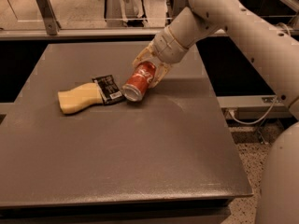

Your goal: Move coke can near rxbar chocolate

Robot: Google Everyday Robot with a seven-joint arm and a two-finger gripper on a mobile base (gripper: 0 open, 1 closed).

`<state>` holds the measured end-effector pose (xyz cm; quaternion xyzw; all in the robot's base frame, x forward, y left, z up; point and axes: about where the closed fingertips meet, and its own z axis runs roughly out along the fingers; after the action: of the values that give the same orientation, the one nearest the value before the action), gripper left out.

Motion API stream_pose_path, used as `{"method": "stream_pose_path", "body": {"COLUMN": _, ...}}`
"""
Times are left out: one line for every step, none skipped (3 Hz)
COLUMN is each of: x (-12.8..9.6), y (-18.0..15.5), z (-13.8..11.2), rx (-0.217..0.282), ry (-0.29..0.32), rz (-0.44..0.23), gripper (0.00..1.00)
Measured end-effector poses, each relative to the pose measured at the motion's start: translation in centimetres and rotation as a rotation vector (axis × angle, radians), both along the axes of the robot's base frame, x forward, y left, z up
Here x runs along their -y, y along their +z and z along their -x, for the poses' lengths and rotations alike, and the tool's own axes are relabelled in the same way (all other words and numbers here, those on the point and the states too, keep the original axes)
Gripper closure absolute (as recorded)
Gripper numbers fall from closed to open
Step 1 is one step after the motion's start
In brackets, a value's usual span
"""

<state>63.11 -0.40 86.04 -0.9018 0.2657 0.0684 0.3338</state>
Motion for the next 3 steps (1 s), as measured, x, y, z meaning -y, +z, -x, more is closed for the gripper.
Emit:
{"method": "stream_pose_path", "body": {"x": -1.52, "y": -1.60, "z": 0.23, "rx": -0.039, "ry": 0.050, "rz": 0.014, "gripper": 0.81}}
{"method": "stream_pose_path", "body": {"x": -1.57, "y": -1.32, "z": 0.26, "rx": -0.040, "ry": 0.052, "rz": 0.014, "gripper": 0.59}}
{"method": "stream_pose_path", "body": {"x": -1.57, "y": -1.28, "z": 0.26, "rx": -0.040, "ry": 0.052, "rz": 0.014, "gripper": 0.35}}
